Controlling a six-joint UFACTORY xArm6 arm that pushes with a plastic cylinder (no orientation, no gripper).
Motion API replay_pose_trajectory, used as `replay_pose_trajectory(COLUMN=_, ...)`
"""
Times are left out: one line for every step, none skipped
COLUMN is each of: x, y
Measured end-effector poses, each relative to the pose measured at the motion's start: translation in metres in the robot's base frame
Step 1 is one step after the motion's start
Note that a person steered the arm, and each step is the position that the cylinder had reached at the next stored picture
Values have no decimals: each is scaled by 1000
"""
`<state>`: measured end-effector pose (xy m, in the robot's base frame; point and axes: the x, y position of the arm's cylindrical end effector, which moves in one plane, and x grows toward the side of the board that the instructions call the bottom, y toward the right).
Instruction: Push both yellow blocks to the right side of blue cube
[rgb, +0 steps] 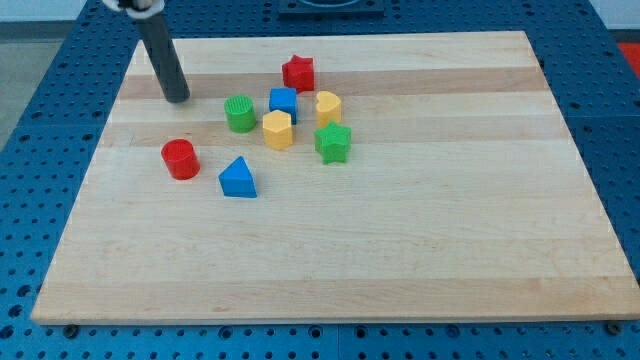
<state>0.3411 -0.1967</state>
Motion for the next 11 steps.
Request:
replay_pose_trajectory(x=57, y=16)
replay_pose_trajectory(x=95, y=39)
replay_pose_trajectory(x=93, y=97)
replay_pose_trajectory(x=86, y=112)
replay_pose_trajectory(x=72, y=102)
replay_pose_trajectory(x=60, y=109)
replay_pose_trajectory(x=48, y=139)
replay_pose_trajectory(x=30, y=173)
replay_pose_trajectory(x=12, y=226)
replay_pose_trajectory(x=-1, y=254)
replay_pose_trajectory(x=11, y=206)
